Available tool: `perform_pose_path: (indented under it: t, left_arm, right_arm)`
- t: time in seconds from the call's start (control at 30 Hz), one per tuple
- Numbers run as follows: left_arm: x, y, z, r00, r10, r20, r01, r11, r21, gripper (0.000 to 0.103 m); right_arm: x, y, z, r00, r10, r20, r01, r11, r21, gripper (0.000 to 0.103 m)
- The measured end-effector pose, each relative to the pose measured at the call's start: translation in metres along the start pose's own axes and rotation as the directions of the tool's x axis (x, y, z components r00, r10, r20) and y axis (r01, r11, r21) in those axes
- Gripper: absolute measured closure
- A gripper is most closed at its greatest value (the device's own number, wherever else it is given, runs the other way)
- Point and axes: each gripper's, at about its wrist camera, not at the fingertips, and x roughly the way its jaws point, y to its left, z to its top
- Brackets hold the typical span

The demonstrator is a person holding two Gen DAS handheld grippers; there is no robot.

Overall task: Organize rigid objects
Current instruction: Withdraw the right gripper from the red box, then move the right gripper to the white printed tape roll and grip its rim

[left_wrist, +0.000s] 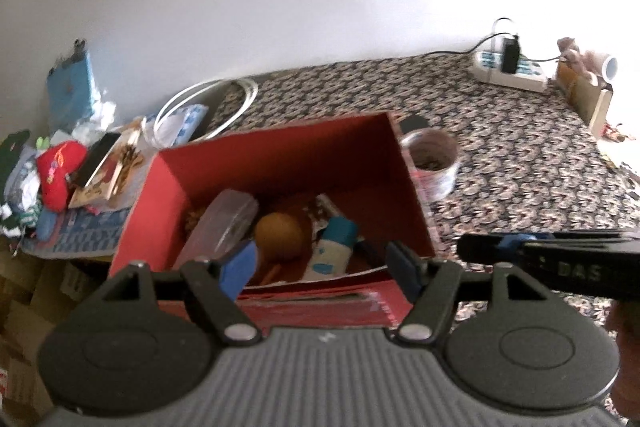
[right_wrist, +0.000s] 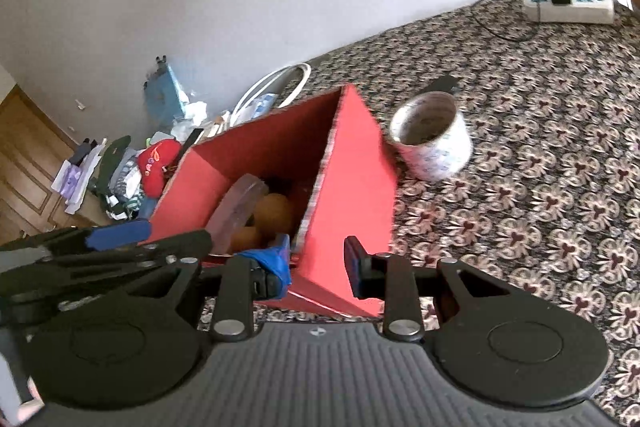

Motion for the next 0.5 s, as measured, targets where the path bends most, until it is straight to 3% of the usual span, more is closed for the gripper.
perform_pose_path:
  t: [0.5]
  left_arm:
    - [0.014,-0.092,0.001,0.992,-0.124,-0.040,0.127,0.987,0.096,0.033]
  right_arm:
    - [-0.027,-0.083,0.004,0.998,-0.058,-0.018,0.060,0.992,0.109,0.091]
